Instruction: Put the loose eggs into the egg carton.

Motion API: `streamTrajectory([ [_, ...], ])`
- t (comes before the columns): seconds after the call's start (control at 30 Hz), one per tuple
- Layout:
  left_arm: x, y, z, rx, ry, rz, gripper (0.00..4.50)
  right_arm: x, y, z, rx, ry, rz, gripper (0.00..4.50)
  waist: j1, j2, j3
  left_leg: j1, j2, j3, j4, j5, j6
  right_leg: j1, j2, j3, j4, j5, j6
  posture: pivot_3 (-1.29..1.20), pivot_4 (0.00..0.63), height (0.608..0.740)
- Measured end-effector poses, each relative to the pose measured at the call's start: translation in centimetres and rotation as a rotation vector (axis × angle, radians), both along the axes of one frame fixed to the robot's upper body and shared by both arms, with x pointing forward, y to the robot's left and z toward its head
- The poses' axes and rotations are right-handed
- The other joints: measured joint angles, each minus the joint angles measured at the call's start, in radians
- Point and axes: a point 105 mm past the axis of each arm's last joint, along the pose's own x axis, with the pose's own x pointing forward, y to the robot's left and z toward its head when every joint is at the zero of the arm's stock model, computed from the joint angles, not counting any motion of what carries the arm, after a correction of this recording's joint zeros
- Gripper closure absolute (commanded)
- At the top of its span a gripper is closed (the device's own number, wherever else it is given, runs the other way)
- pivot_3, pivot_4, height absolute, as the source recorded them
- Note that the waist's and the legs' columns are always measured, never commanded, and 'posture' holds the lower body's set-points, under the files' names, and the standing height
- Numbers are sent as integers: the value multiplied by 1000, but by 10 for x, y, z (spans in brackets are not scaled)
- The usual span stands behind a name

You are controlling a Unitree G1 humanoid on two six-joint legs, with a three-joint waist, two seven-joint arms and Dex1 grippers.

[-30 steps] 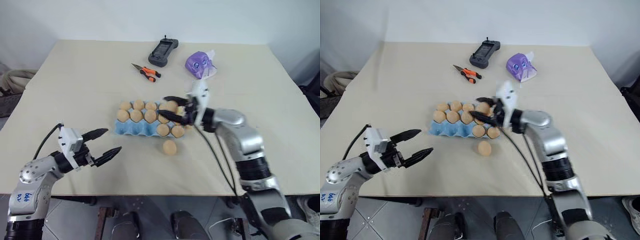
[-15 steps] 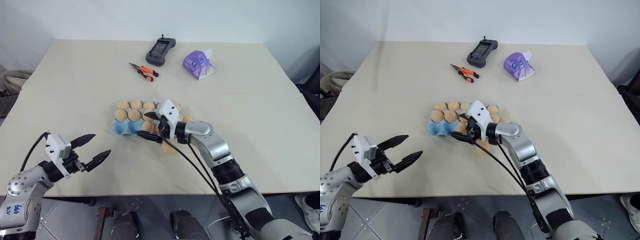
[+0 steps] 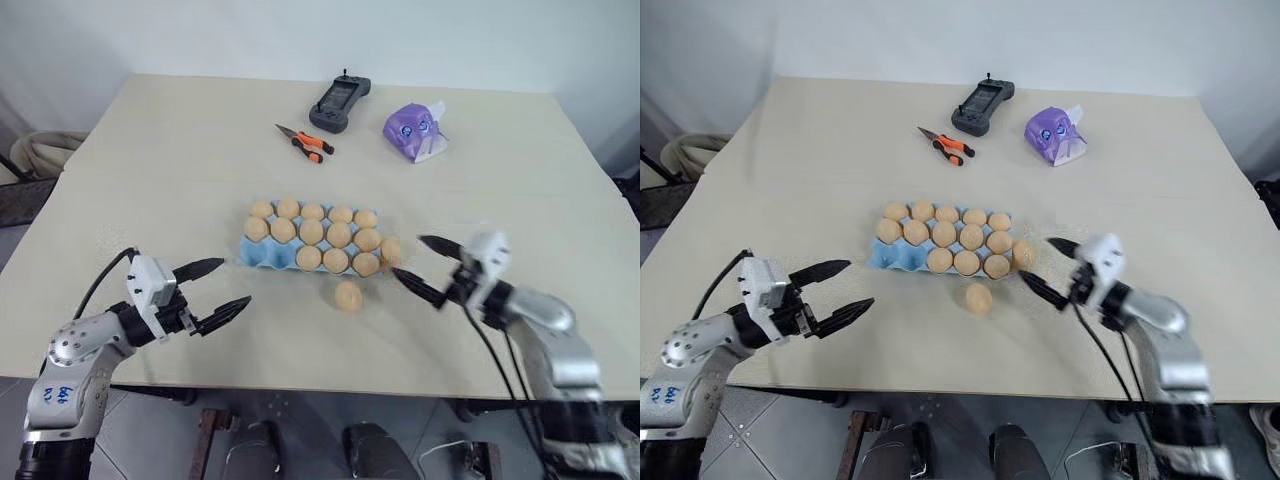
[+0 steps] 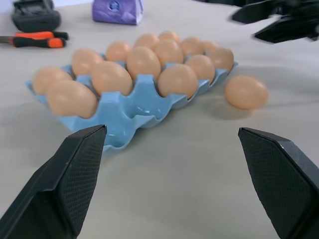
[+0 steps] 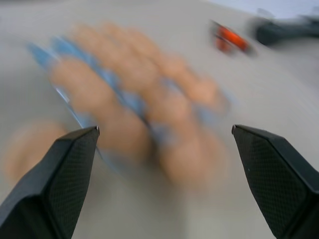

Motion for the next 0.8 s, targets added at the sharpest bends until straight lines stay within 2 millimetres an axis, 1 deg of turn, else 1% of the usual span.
streamTrajectory([
  [0.1,5,-12,2,-6,-20,-43,0,-18,-32,-16,-12,-4,-122,39,-9,0,0,3,1,1,0,0,-1,1,1,2,2,0,0,0,150,740],
  [0.13,7,-13,3,-5,-25,-49,0,-25,-39,-21,-18,-5,-154,39,-10,0,0,4,1,1,0,1,-2,2,1,2,2,0,0,0,150,740],
  [0.23,9,-16,2,-1,-22,-67,0,-39,-50,-35,-13,-1,-215,39,-18,0,0,7,2,1,0,1,-2,5,1,3,2,0,0,0,150,740],
  [0.37,10,-20,-1,-2,-7,-96,0,-49,-51,-46,-5,21,-242,39,-18,0,0,9,2,0,0,0,-1,9,0,2,2,1,1,0,150,740],
  [0.47,10,-20,-5,-3,21,-102,0,-50,-48,-50,-1,26,-234,39,-15,0,0,9,1,-1,1,0,0,10,-1,1,1,1,2,0,150,740],
  [0.53,9,-20,-5,-3,21,-108,0,-44,-43,-50,4,18,-215,39,-14,0,0,9,1,-1,1,0,0,10,-1,1,1,1,2,0,150,740],
  [0.6,10,-19,-5,-2,19,-105,0,-36,-37,-45,13,1,-190,39,-12,0,0,9,1,-1,1,0,0,10,-1,1,1,1,2,0,150,740],
  [0.63,10,-19,-5,-3,17,-100,0,-29,-30,-41,23,0,-164,39,-13,0,0,9,2,-1,1,0,0,10,-1,1,1,1,2,0,150,740],
  [0.73,8,-14,-5,-1,13,-74,0,-4,-2,-27,46,6,-63,39,-17,0,0,10,3,-1,1,1,0,10,-1,1,2,1,1,0,150,740],
  [0.8,5,-7,-9,2,23,-44,0,16,18,-13,45,6,1,39,-19,0,0,10,4,-2,0,1,-1,10,-1,1,2,1,1,0,150,740],
])
